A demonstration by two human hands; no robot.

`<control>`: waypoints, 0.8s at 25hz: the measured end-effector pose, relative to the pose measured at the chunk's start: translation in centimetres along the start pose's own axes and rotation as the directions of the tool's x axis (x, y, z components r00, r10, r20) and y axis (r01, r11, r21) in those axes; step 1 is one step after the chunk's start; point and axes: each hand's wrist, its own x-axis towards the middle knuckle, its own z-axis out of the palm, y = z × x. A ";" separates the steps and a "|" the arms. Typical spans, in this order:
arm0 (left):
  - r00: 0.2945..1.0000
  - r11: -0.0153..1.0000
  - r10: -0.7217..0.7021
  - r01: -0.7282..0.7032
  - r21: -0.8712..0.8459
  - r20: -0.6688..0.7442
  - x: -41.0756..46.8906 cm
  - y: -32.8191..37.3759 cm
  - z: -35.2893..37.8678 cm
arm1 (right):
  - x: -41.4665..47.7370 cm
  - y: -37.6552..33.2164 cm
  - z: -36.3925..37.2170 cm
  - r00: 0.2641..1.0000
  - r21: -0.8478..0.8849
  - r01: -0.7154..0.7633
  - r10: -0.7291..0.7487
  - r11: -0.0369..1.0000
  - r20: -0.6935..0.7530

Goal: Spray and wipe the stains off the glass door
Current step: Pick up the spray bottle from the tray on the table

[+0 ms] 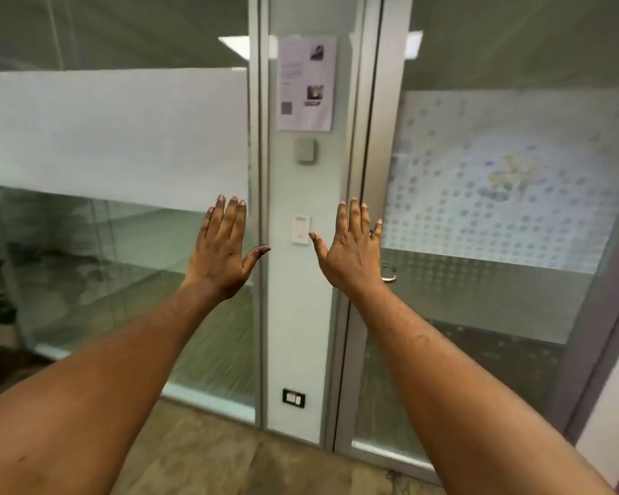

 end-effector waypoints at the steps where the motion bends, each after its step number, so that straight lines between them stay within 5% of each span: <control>1: 0.999 0.999 -0.024 0.024 0.034 0.021 -1.0 -0.3 0.3 | -0.5 -0.5 0.9 1.000 0.005 -0.005 0.005 1.000 0.023; 10: 0.963 0.969 -0.189 0.150 0.197 0.194 -12.7 -2.8 2.0 | -8.0 -5.0 8.5 0.958 0.123 0.067 -0.098 0.990 0.270; 20: 0.791 0.874 -0.486 0.435 0.215 0.373 -34.1 -8.5 -2.2 | -22.1 -17.8 11.4 0.852 0.321 0.104 -0.251 0.941 0.460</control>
